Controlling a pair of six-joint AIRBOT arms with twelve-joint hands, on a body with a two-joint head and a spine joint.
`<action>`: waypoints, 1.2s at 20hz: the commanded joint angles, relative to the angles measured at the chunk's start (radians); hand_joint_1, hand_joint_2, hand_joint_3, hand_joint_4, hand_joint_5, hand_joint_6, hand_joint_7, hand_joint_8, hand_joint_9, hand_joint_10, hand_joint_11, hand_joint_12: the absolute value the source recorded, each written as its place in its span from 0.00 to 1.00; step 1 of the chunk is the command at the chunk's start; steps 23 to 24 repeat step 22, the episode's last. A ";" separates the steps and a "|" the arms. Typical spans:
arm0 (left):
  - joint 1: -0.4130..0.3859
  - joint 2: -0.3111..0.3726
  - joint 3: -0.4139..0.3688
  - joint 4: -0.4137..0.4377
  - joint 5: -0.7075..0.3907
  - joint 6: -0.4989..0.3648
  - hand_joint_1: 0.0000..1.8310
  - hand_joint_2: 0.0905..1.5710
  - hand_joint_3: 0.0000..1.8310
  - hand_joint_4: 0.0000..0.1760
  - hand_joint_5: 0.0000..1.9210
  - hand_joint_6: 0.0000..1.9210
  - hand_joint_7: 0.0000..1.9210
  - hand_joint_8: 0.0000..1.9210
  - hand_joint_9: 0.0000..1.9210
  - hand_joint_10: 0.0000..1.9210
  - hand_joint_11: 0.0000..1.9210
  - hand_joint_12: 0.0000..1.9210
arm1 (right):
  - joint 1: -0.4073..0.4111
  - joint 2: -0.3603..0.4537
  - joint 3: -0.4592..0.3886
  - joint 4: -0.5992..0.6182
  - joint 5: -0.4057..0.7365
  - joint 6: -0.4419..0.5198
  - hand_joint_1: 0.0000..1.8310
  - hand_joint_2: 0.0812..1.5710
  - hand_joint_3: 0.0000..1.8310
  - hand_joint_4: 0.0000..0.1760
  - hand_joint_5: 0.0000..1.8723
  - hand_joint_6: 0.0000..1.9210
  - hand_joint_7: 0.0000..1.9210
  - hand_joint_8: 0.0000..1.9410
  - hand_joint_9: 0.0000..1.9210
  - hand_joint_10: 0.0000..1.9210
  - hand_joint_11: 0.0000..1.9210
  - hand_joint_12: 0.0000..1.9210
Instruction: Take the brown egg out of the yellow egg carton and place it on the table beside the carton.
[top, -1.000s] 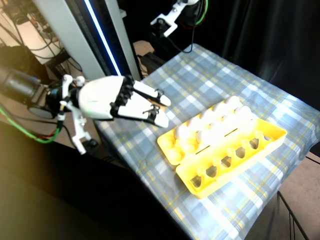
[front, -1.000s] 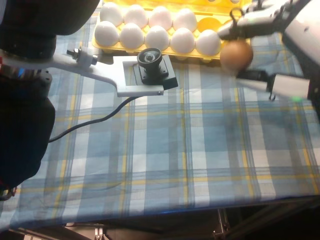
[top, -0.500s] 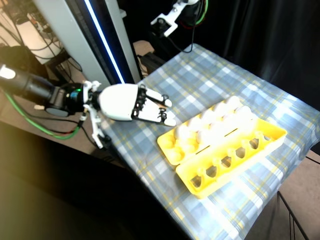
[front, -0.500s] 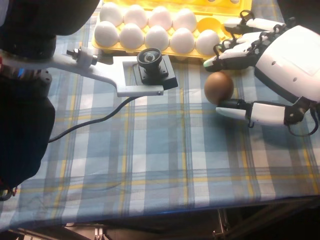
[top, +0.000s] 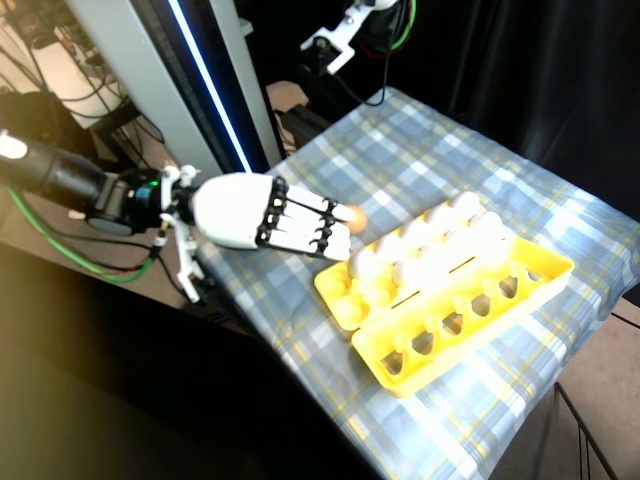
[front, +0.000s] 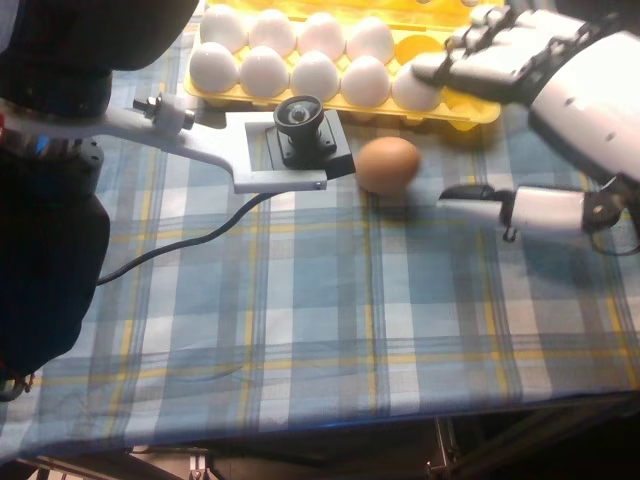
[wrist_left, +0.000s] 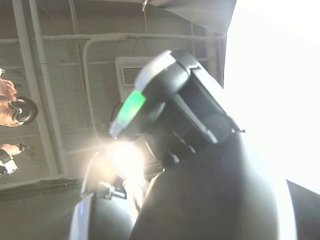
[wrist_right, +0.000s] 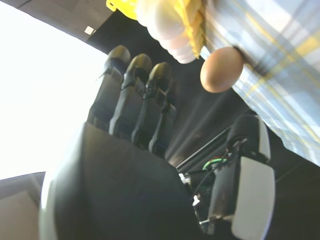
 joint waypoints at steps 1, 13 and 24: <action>-0.020 -0.008 -0.010 0.023 -0.074 -0.009 0.11 0.71 0.00 0.00 0.49 1.00 0.64 1.00 0.67 1.00 0.57 1.00 | 0.007 0.014 -0.003 0.002 0.197 0.002 0.30 0.60 0.00 0.00 0.26 0.00 0.33 0.00 0.25 0.00 0.17 0.02; -0.020 -0.009 -0.011 0.022 -0.074 -0.009 0.13 0.70 0.00 0.00 0.47 1.00 0.62 1.00 0.65 1.00 0.55 1.00 | -0.242 0.062 -0.116 0.258 0.527 0.002 0.08 0.47 0.00 0.24 0.07 0.00 0.11 0.00 0.08 0.00 0.13 0.00; -0.020 -0.010 -0.011 0.022 -0.074 -0.009 0.12 0.71 0.00 0.00 0.48 1.00 0.63 1.00 0.65 1.00 0.52 1.00 | -0.242 0.031 -0.111 0.262 0.527 0.003 0.10 0.46 0.00 0.26 0.06 0.00 0.09 0.00 0.06 0.00 0.09 0.00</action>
